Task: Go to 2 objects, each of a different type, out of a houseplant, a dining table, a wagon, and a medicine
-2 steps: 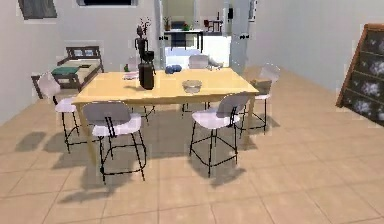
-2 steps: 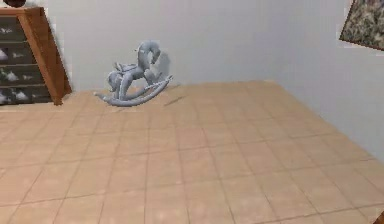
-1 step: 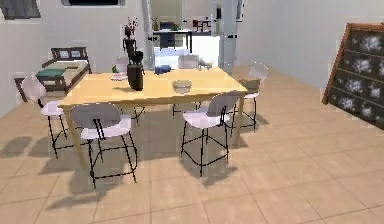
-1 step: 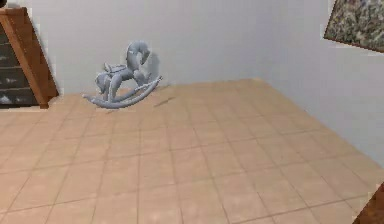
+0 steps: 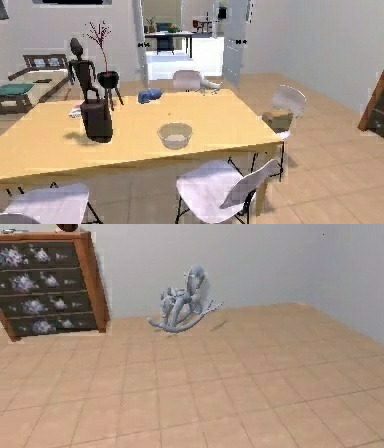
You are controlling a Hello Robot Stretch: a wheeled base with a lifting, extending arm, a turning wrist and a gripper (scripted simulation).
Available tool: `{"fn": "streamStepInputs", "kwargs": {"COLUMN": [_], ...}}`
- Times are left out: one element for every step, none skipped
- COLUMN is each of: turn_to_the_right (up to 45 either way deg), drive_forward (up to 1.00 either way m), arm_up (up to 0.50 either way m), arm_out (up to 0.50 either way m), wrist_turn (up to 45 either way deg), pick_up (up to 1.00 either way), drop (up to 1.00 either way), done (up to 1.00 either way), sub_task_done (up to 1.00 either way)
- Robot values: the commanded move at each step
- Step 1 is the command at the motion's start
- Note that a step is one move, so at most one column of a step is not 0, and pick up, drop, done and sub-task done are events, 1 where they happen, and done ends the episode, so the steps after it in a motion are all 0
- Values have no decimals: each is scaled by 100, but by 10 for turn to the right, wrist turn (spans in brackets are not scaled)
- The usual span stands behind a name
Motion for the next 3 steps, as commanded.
{"fn": "streamStepInputs", "kwargs": {"turn_to_the_right": [-150, 0, -180], "drive_forward": [0, 0, 0], "arm_up": [0, 0, 0], "arm_out": [0, 0, 0], "wrist_turn": [0, 0, 0], "pick_up": [0, 0, 0], "drop": [0, 0, 0], "done": [0, 0, 0], "sub_task_done": [0, 100, 0]}}
